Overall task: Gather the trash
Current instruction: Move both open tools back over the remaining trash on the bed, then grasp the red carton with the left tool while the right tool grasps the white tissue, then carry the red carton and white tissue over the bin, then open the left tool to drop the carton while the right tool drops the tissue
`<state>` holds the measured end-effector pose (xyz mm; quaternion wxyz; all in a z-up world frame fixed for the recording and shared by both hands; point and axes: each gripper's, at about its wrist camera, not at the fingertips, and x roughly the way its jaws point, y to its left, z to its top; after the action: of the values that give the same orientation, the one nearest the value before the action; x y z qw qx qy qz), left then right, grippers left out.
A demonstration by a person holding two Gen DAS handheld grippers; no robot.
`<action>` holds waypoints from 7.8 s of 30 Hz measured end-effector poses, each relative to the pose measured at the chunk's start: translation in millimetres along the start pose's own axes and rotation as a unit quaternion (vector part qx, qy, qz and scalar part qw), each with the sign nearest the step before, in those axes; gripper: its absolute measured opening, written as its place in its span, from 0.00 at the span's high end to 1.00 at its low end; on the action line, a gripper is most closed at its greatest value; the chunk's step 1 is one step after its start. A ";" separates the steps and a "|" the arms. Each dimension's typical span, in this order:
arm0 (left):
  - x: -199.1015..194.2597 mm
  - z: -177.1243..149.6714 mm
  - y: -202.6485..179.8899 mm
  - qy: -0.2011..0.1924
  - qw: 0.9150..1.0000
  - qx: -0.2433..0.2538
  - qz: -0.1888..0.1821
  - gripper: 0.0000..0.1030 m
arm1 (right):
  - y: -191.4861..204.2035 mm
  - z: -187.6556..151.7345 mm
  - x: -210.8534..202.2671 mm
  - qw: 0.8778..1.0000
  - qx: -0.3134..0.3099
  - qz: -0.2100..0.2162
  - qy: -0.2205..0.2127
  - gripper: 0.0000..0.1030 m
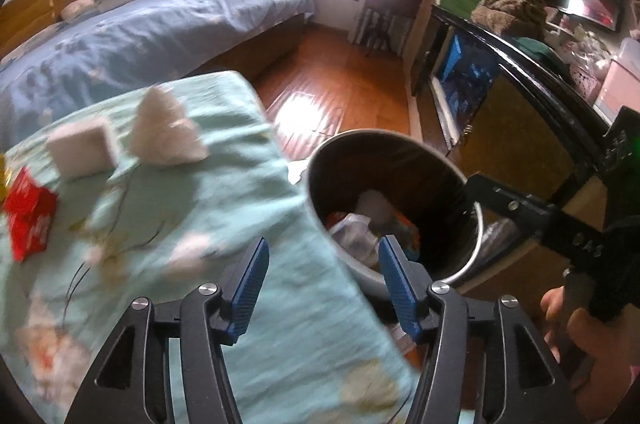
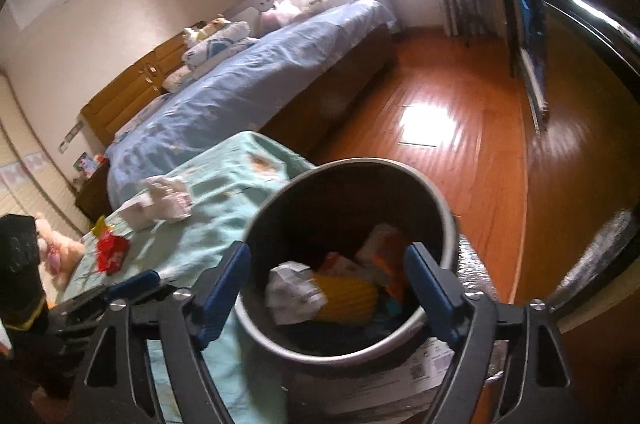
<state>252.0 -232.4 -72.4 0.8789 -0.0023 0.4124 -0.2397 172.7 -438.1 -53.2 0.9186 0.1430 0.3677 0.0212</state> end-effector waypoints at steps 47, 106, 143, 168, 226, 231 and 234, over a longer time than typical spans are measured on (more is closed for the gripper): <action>-102.8 -63.4 169.5 -0.046 0.973 -0.182 0.134 0.27 | 190.5 -41.1 84.3 0.983 -0.140 0.096 0.072 0.09; -78.9 -45.2 128.1 -0.049 0.990 -0.102 0.079 0.67 | 150.7 -48.2 46.8 0.990 -0.083 0.109 0.042 0.81; -64.8 -28.9 31.1 -0.039 0.999 -0.012 0.034 0.67 | 64.0 -48.7 -14.8 0.997 -0.030 0.065 -0.004 0.81; -41.6 -8.9 -0.7 -0.031 0.999 0.016 0.019 0.67 | 18.0 -38.1 -19.3 0.999 -0.001 0.031 -0.016 0.81; 27.6 34.5 -46.9 -0.004 0.999 0.054 -0.004 0.63 | -19.4 -3.0 11.0 1.000 0.009 -0.011 0.006 0.77; 27.4 34.2 -44.1 -0.006 0.999 0.047 -0.005 0.50 | -23.3 -1.6 10.2 1.000 0.016 -0.018 0.005 0.60; 24.5 31.2 -39.8 -0.007 0.999 0.041 -0.003 0.46 | -22.8 -3.0 6.5 1.000 0.019 -0.020 0.001 0.51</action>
<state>271.3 -284.0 -61.5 0.8805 0.0306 0.3957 -0.2594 173.9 -458.2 -66.0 0.9156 0.1528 0.3719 -0.0036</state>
